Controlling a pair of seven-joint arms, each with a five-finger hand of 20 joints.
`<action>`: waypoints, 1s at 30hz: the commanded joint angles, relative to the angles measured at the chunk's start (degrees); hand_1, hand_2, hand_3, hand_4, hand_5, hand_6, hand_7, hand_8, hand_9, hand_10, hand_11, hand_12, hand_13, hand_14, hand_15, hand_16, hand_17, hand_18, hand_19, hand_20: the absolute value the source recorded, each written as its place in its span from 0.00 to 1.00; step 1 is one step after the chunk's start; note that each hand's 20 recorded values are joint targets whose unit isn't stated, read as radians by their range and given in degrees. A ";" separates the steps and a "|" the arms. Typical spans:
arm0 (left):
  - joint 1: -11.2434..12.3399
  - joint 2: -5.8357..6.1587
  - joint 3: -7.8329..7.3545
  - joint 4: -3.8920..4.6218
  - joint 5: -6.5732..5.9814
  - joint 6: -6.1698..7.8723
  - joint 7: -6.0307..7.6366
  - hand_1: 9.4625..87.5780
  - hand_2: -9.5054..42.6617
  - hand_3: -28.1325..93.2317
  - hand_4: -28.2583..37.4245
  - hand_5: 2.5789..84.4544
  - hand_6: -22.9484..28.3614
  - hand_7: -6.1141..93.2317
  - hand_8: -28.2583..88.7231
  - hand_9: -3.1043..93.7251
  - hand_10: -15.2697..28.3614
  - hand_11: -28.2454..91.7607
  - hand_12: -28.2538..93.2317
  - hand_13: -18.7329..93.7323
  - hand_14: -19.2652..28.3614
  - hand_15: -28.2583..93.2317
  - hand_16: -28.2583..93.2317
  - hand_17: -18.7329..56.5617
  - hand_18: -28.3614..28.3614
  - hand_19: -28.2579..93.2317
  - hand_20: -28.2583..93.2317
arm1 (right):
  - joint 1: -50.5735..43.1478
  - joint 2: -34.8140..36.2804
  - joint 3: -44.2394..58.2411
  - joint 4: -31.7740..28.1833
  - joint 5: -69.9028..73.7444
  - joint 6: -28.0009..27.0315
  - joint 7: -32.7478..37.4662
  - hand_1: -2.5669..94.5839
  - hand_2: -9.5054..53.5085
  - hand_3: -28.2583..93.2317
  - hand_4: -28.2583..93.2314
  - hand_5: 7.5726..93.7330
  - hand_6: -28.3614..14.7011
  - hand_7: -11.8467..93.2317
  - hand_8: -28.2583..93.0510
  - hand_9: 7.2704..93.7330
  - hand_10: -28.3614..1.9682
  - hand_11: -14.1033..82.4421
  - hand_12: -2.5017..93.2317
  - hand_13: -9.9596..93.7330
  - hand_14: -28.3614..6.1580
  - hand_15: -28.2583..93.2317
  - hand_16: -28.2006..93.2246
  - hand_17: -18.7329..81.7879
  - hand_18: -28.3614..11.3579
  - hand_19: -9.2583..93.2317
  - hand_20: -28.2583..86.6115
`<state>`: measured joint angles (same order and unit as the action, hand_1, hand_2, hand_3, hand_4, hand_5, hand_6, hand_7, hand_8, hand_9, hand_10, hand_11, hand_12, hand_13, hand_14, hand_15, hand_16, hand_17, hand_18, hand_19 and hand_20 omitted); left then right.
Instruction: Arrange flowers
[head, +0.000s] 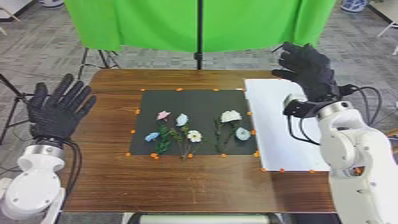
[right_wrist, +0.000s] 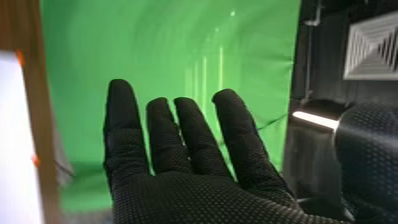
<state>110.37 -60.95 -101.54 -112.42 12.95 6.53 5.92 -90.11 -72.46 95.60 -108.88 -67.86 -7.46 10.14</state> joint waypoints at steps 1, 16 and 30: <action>-1.26 -0.40 -0.26 1.62 1.76 -2.44 -0.98 0.12 0.48 0.82 0.00 0.44 0.58 0.14 0.17 0.34 0.67 0.34 0.29 0.34 0.65 0.41 0.17 0.18 0.74 0.50 0.32 | -3.88 -5.15 0.30 -2.84 5.80 -2.01 -1.36 0.07 0.32 0.87 0.00 0.31 0.56 0.21 0.14 0.30 0.48 0.19 0.12 0.33 0.45 0.28 0.36 0.31 0.33 0.40 0.39; -2.55 -0.33 -0.67 1.76 1.29 -3.80 0.72 0.13 0.47 0.82 0.00 0.44 0.58 0.14 0.17 0.34 0.66 0.33 0.30 0.34 0.65 0.40 0.17 0.18 0.74 0.49 0.32 | -4.95 -7.06 -0.15 -6.39 2.29 -3.08 -4.38 0.09 0.31 0.88 0.00 0.31 0.55 0.21 0.14 0.30 0.48 0.19 0.11 0.33 0.49 0.26 0.34 0.29 0.33 0.39 0.37; 1.70 -2.29 -3.41 -1.94 0.37 -3.21 2.04 0.15 0.46 0.83 0.00 0.48 0.59 0.14 0.17 0.38 0.68 0.34 0.30 0.36 0.67 0.41 0.17 0.18 0.74 0.49 0.32 | -4.89 -7.21 -0.43 -7.89 2.38 -4.85 -3.34 0.12 0.32 0.90 0.00 0.35 0.56 0.22 0.14 0.31 0.48 0.20 0.11 0.33 0.52 0.27 0.33 0.30 0.37 0.35 0.36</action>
<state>109.48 -62.23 -104.00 -112.60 13.65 3.63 7.18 -95.72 -80.33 95.79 -115.49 -65.27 -10.55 6.64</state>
